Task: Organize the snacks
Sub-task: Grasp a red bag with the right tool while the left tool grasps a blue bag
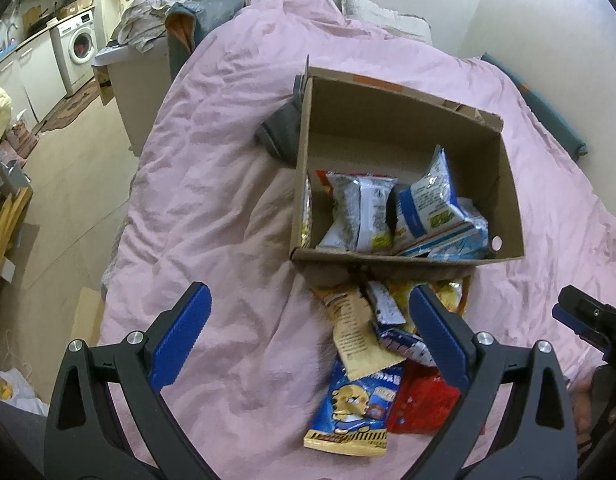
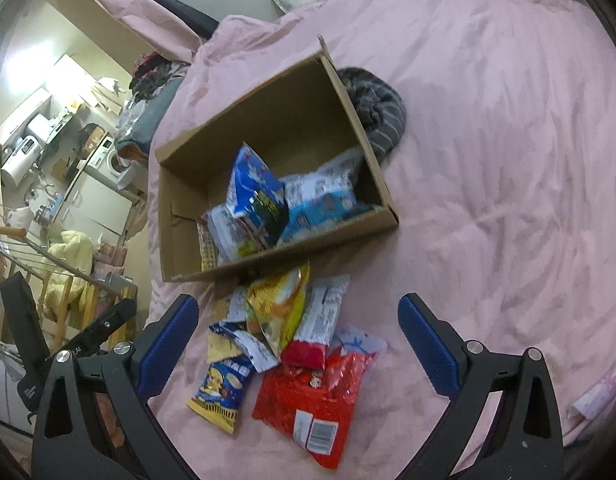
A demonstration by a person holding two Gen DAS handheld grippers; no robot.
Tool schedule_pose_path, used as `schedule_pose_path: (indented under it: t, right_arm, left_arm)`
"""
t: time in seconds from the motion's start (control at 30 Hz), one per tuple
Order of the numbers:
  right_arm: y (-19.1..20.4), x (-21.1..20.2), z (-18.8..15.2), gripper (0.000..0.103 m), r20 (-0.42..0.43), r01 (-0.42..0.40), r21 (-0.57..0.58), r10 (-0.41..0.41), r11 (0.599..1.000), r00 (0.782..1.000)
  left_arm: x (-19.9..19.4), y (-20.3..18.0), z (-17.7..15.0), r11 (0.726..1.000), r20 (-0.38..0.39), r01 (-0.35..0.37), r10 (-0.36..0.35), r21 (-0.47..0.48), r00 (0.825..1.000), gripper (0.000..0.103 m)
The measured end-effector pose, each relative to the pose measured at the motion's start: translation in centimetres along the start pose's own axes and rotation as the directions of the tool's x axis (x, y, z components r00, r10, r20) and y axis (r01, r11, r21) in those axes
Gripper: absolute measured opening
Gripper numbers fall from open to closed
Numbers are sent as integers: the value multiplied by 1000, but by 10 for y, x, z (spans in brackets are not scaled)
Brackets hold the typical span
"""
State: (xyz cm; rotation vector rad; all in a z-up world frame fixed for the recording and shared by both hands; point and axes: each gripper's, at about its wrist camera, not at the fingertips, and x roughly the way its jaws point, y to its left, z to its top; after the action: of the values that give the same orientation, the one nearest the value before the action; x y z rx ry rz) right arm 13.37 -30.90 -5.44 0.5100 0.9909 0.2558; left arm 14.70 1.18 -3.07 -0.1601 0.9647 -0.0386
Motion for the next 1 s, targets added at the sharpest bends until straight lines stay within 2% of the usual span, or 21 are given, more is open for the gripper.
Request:
schedule_pose_path:
  t: [0.17,0.27,0.37,0.4,0.43,0.5,0.6,0.63,0.67,0.73,0.83,1.0]
  right_arm:
    - [-23,12,-6,102,-77,18,80,-11,997,997]
    - [-33,29,-15,102,-194,17,128,8,992,981]
    - [-31,62,-33,99,-394,-7,148,65,989,917]
    - [-27,73,-40,93,-444,-17,142,79,990,892]
    - [-21,78,-45,88,-469,-11,114,63,993,881]
    - [-4,89,-51,88,-491,29,-6,-28,1000,871]
    - [12,104,-58,87,-497,83,-135,-140,987,856]
    - [15,108,-60,78,-499,100,-163,-170,981,850]
    - [17,111,-61,74,-498,117,-192,-200,974,844]
    - [16,107,-62,59,-493,111,-208,-202,972,846]
    - [5,90,-61,46,-490,88,-194,-175,977,854]
    - [-11,47,-64,40,-475,1,-149,-73,989,877]
  left_arm:
    - [4,4,-5,1000,-23,-14,14,1,1000,98]
    - [10,8,-8,1000,-57,-28,28,1,998,98]
    - [18,11,-13,999,-109,-33,33,1,994,98]
    - [22,11,-16,1000,-131,-29,29,1,991,98]
    - [24,10,-17,1000,-143,-26,26,2,989,98]
    - [27,8,-19,1000,-158,-22,23,8,987,98]
    - [29,4,-20,999,-157,-25,28,20,987,98]
    - [30,2,-20,999,-158,-25,29,24,987,98]
    - [30,1,-20,999,-159,-24,28,28,987,98]
    - [30,-2,-20,999,-157,-27,33,40,987,98]
    - [30,-2,-21,998,-158,-32,40,52,987,98]
    - [35,2,-25,1000,-202,-18,23,24,979,98]
